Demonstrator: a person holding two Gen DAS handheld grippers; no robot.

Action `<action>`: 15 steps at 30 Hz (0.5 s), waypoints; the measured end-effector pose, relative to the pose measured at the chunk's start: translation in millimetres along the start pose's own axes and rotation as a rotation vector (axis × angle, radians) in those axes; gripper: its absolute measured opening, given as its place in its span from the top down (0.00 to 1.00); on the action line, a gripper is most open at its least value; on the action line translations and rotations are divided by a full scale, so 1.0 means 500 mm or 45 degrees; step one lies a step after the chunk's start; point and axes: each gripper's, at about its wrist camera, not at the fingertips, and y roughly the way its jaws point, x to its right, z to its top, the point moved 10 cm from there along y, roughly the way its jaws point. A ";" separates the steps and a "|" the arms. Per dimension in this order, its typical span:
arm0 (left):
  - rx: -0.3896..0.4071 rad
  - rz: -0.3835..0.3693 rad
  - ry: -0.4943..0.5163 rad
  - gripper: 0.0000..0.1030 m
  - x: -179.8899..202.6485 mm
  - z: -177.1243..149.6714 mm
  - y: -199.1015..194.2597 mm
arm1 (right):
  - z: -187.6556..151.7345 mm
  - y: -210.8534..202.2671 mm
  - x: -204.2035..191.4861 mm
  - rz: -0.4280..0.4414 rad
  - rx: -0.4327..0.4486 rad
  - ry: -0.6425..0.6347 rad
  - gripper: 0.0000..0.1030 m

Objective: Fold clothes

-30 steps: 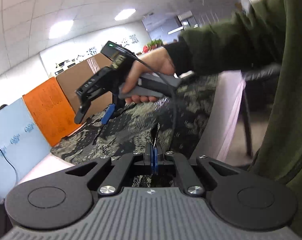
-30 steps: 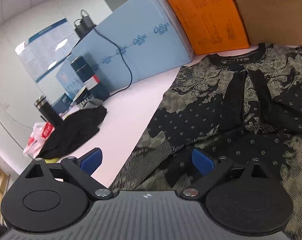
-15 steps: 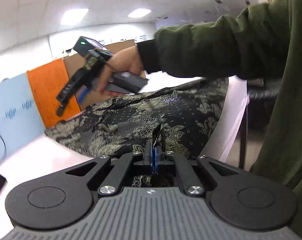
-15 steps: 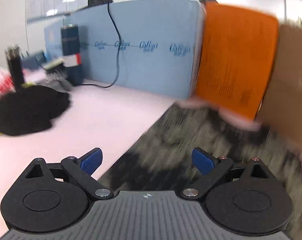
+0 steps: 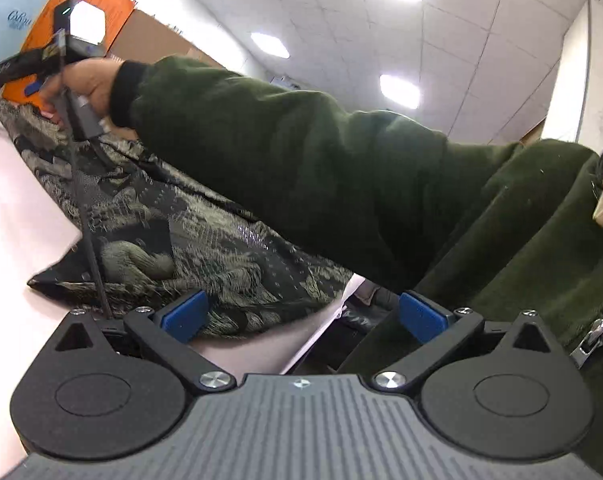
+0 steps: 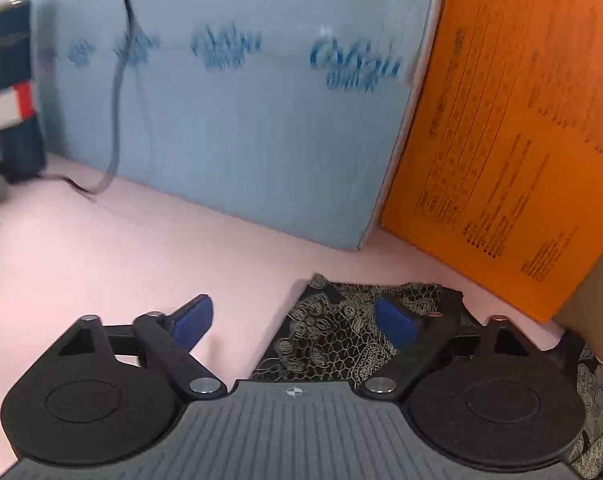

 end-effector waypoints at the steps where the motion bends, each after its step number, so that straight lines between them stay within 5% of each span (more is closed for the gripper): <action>1: 0.012 -0.006 -0.002 0.00 -0.002 0.003 -0.005 | -0.005 0.012 0.000 0.005 -0.018 0.016 0.52; 2: 0.024 -0.004 -0.003 0.00 -0.005 0.005 -0.011 | -0.003 0.016 -0.001 0.047 -0.006 0.054 0.75; 4: 0.049 0.011 -0.005 0.00 -0.013 0.006 -0.022 | 0.007 0.022 0.001 0.029 0.010 0.050 0.98; 12: 0.121 0.084 0.025 0.00 -0.035 -0.005 -0.013 | 0.058 0.032 0.034 -0.013 0.134 0.082 0.97; 14: 0.108 0.113 0.050 0.00 -0.033 -0.007 -0.001 | 0.048 0.038 0.038 0.018 0.087 0.083 0.71; 15: 0.104 0.127 0.059 0.00 -0.029 -0.008 -0.001 | 0.050 0.023 0.041 0.034 0.121 0.096 0.68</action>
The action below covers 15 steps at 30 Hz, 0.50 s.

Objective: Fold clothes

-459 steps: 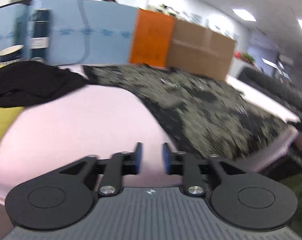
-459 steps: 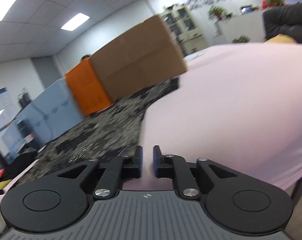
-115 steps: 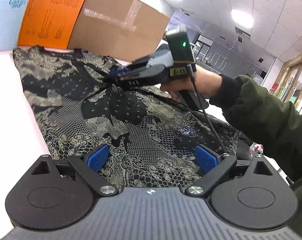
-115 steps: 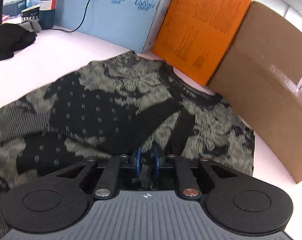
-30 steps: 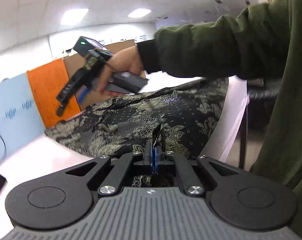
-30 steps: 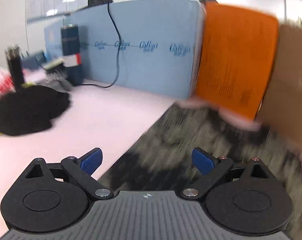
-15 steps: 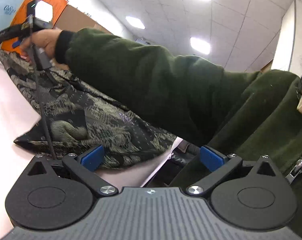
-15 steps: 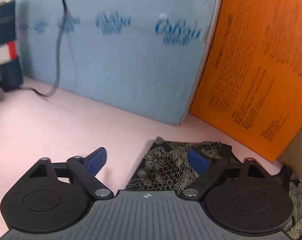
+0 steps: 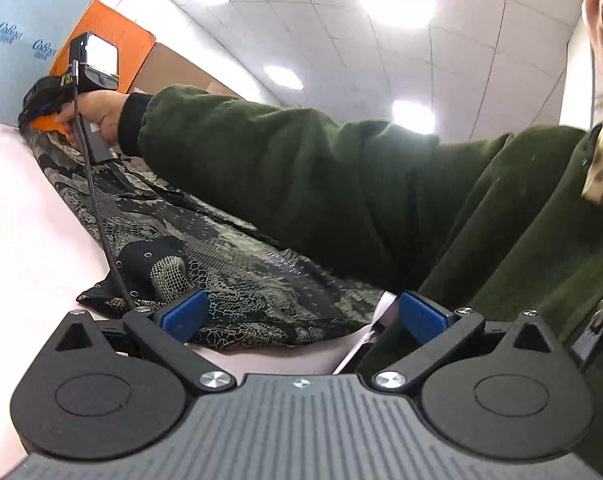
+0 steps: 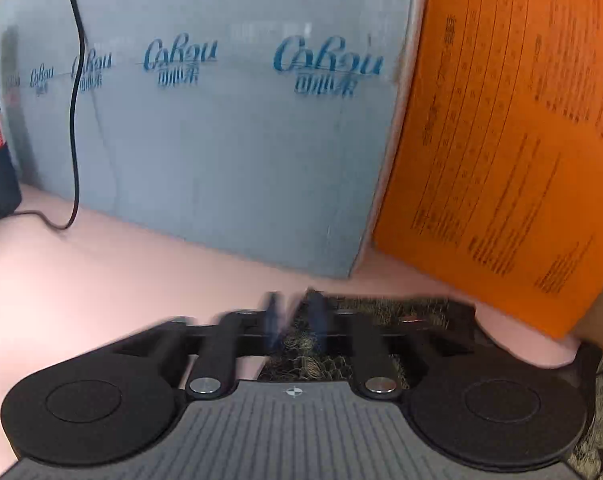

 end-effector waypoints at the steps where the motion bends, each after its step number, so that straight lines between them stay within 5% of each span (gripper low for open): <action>1: -0.002 0.011 0.006 0.00 0.004 -0.001 0.000 | 0.011 -0.027 0.002 0.040 0.061 0.026 0.68; 5: 0.018 0.051 0.035 0.00 0.021 -0.004 -0.029 | 0.045 -0.162 0.013 0.226 0.218 0.178 0.55; 9: 0.089 0.106 0.050 0.00 0.033 -0.006 -0.073 | 0.060 -0.404 0.011 0.670 0.412 0.416 0.32; 12: 0.148 0.083 0.046 0.00 0.052 -0.006 -0.107 | 0.028 -0.617 0.027 1.047 0.592 0.542 0.13; 15: 0.217 0.075 0.066 0.00 0.077 -0.003 -0.143 | -0.047 -0.789 0.043 1.152 0.731 0.467 0.04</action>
